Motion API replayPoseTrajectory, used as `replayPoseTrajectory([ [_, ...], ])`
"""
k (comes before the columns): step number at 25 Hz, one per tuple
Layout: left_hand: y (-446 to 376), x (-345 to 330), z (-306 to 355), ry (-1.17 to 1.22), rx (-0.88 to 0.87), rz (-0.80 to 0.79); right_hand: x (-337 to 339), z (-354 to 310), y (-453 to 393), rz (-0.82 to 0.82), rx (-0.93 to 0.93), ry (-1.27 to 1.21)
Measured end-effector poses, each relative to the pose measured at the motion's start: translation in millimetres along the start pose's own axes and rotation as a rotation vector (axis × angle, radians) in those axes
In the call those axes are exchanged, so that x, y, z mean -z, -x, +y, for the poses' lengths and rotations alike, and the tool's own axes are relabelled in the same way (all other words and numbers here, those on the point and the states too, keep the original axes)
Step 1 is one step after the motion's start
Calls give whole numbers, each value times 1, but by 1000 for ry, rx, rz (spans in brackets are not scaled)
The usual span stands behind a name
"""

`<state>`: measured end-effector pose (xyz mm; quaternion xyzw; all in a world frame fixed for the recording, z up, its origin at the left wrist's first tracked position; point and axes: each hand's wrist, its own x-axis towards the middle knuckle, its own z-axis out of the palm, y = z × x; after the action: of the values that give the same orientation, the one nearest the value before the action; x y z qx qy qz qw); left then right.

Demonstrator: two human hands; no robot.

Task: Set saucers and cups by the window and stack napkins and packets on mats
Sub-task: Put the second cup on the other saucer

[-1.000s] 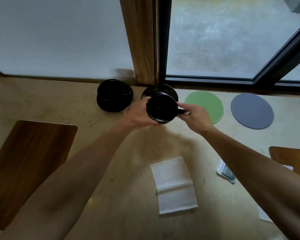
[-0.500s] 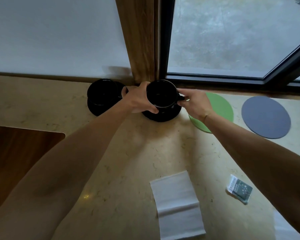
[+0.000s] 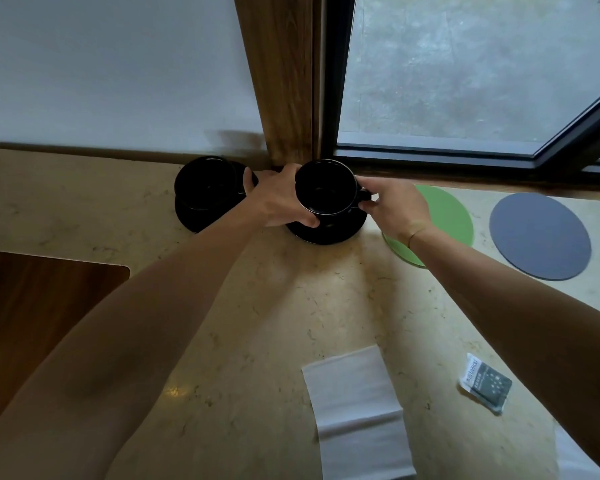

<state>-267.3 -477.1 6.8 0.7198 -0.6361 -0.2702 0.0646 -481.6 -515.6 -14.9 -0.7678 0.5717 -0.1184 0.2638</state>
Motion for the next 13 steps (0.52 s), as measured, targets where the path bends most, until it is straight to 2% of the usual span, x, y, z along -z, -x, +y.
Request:
replayPoseTrajectory([
  [13, 6, -7, -1, -24, 20, 3, -3, 2, 6, -17, 24, 148],
])
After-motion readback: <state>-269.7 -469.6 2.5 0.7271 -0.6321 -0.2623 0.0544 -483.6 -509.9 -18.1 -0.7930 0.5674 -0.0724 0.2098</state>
